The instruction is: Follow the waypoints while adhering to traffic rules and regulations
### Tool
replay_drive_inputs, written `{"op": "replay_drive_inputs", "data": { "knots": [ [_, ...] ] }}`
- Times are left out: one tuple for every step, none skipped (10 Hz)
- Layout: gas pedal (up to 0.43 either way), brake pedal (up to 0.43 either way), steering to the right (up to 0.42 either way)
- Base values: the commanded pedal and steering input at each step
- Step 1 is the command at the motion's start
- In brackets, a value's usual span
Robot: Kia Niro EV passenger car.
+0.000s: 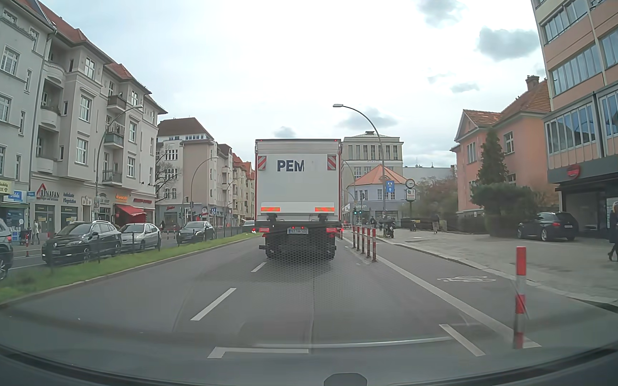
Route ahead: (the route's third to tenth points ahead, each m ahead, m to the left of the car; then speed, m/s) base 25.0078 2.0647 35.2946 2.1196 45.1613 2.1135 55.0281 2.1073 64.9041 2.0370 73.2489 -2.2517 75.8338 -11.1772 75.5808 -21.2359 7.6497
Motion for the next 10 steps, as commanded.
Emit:
{"op": "replay_drive_inputs", "data": {
  "knots": [
    [0.138,0.0,0.006],
    [0.118,0.0,0.006],
    [0.098,0.0,0.006],
    [0.079,0.0,0.006],
    [0.079,0.0,0.006],
    [0.059,0.0,0.006],
    [0.047,0.0,0.005],
    [0.047,0.0,0.006],
    [0.047,0.0,0.006],
    [0.047,0.0,0.005]
  ]
}}
